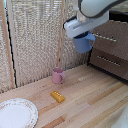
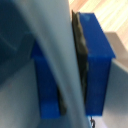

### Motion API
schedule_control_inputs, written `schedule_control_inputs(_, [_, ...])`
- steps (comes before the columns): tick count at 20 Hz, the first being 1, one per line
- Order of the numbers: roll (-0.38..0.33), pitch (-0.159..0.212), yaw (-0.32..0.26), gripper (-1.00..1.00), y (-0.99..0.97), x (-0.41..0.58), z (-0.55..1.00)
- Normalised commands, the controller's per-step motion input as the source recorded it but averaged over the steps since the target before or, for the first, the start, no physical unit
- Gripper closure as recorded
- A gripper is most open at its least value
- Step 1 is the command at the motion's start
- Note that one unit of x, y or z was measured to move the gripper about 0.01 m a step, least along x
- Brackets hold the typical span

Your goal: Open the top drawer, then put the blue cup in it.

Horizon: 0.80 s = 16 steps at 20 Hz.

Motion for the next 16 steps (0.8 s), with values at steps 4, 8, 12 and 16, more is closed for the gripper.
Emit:
schedule_control_inputs(4, [-0.184, 0.02, -0.237, 1.0, 0.01, 0.416, 0.85])
schedule_control_inputs(8, [-0.185, 0.032, -0.239, 1.0, 0.0, 0.427, 0.85])
schedule_control_inputs(12, [-0.194, 0.027, -0.234, 1.0, 0.0, 0.437, 0.85])
schedule_control_inputs(16, [-0.199, 0.021, -0.228, 1.0, 0.0, 0.444, 0.84])
